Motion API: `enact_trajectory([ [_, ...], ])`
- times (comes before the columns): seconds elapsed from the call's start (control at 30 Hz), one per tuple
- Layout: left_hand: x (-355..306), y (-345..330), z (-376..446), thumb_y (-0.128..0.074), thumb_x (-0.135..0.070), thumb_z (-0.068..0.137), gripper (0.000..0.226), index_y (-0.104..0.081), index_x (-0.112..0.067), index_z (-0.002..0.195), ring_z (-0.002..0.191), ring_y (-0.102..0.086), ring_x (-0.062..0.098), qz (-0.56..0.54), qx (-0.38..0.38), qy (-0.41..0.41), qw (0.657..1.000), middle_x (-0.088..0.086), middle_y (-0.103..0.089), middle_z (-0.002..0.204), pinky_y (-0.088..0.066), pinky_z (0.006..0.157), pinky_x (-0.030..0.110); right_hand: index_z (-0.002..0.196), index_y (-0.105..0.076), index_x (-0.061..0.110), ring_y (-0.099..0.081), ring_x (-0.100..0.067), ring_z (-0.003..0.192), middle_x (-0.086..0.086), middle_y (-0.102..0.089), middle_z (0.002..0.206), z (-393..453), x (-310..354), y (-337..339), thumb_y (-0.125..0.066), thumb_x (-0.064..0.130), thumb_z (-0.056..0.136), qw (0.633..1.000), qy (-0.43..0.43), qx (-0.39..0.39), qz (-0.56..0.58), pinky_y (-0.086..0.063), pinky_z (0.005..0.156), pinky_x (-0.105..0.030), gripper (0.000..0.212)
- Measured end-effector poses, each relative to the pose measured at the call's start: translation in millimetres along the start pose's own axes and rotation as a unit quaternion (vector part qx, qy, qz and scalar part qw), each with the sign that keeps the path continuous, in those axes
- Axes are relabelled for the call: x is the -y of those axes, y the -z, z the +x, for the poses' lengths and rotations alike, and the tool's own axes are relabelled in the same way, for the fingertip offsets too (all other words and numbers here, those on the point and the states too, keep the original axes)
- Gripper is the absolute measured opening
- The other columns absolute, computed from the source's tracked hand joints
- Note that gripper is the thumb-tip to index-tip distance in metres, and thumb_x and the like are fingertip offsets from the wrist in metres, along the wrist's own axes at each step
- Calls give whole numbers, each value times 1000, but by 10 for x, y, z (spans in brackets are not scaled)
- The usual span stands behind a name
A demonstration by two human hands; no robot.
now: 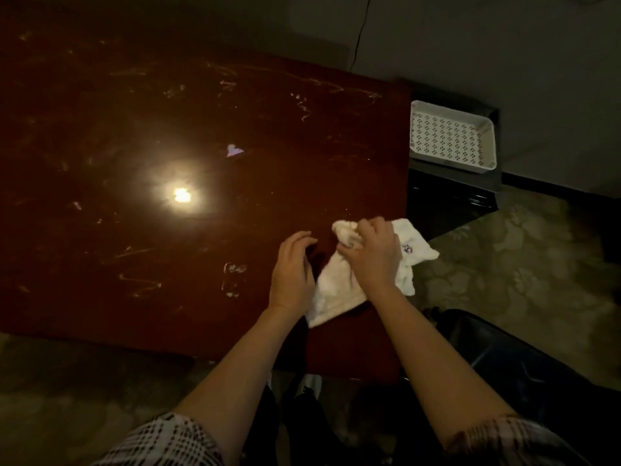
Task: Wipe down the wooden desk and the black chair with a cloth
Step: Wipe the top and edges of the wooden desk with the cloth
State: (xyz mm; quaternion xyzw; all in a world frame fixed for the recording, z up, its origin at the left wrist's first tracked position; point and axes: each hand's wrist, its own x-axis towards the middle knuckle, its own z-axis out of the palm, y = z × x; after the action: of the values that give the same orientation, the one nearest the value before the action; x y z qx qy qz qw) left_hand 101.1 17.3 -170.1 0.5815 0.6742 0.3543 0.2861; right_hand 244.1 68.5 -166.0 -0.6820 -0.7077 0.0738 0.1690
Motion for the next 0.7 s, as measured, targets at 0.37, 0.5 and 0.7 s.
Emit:
enact_trajectory([
  [0.37, -49, -41, 53, -52, -9, 90, 8, -56, -13, 96, 88, -52, 20, 155, -40, 66, 985, 2, -57, 94, -22, 77, 24, 78, -59, 18, -55, -24, 76, -3, -57, 85, -598, 27, 81, -88, 35, 48, 1000, -19, 6, -11, -42, 63, -32, 45],
  [0.5, 2, -68, 56, -47, -16, 91, 8, -55, -15, 88, 79, -47, 18, 195, -32, 43, 979, -1, -55, 85, -20, 73, 25, 80, -60, 16, -55, -24, 75, -5, -58, 83, -157, -67, 64, -88, 35, 51, 1000, 19, 12, -10, -37, 63, -30, 45],
  [0.7, 41, -81, 65, -44, -19, 86, 11, -55, -17, 85, 79, -47, 17, 199, -36, 36, 979, -2, -56, 85, -16, 70, 24, 90, -59, 15, -51, -27, 91, -7, -55, 95, 539, -52, 30, -79, 34, 67, 999, -25, 21, 10, -38, 73, -37, 36],
])
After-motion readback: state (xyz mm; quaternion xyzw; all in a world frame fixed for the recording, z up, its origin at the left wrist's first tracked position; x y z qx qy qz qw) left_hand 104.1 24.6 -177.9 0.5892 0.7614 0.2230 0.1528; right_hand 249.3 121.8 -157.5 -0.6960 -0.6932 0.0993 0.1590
